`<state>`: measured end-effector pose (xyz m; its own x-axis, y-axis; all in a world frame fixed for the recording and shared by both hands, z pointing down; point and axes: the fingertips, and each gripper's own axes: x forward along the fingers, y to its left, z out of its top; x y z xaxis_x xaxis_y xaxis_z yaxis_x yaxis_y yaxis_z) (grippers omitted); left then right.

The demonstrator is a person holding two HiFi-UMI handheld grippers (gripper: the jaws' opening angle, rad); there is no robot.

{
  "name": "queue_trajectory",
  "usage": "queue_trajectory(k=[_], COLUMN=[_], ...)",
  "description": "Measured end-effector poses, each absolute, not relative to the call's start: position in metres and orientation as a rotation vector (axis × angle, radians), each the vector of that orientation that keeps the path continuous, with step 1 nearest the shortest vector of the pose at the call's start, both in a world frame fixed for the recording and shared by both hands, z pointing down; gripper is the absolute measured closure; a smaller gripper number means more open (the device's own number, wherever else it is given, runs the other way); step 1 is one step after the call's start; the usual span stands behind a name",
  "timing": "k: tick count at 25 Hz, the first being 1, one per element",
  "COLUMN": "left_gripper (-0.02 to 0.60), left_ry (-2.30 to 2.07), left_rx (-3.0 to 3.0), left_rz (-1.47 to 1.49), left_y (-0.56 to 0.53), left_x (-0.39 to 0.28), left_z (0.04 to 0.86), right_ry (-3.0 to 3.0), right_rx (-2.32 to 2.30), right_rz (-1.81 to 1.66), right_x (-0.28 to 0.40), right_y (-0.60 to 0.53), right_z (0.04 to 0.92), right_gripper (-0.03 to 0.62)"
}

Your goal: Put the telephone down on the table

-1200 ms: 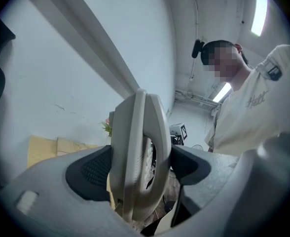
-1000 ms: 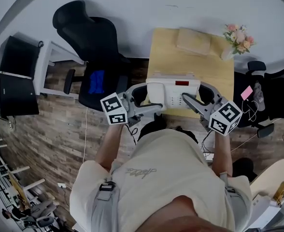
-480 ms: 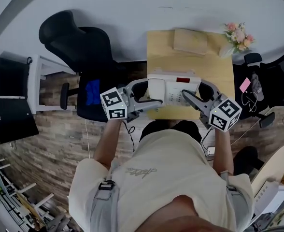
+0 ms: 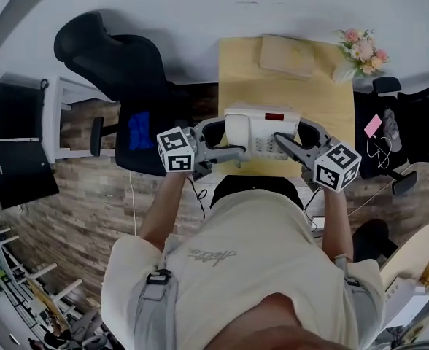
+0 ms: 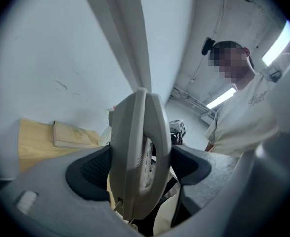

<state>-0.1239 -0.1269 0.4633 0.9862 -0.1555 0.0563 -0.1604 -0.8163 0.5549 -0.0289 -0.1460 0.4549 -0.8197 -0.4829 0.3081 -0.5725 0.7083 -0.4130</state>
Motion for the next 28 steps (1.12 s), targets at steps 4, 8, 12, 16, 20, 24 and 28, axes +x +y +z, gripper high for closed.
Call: queue_trajectory(k=[4,8,12,16,20,24,28], left_gripper=[0.216,0.216,0.216,0.216,0.216,0.216,0.216], left_ry=[-0.235,-0.276,-0.305,-0.333,-0.368,-0.365,-0.319], left_rx=[2.5,2.466,2.427,2.426,2.414,2.369,2.302], left_rz=[0.028,0.046,0.069,0.126,0.139,0.132,0.103], left_y=[-0.13,-0.137,-0.14,-0.146,-0.155,-0.165,-0.18], left_x=[-0.11,-0.098,-0.098,-0.107,-0.116,-0.108,-0.082], left_z=[0.488,0.508,0.522,0.523,0.52,0.542,0.586], right_ry=[-2.713,-2.699,-2.689,-2.707,-2.725,-2.69,-2.603], right_rx=[0.798,0.748,0.701,0.638,0.594,0.599,0.644], right_rz=[0.774,0.833,0.884,0.896,0.923,0.979,1.072], right_x=[-0.017,-0.005,-0.007,-0.017,-0.027,-0.017,0.01], right_y=[-0.154,-0.163,-0.169,-0.178,-0.188,-0.197,-0.208], right_z=[0.476,0.501,0.517,0.52,0.522,0.543,0.588], right_gripper=[0.359,0.359,0.359,0.359,0.359,0.359,0.359])
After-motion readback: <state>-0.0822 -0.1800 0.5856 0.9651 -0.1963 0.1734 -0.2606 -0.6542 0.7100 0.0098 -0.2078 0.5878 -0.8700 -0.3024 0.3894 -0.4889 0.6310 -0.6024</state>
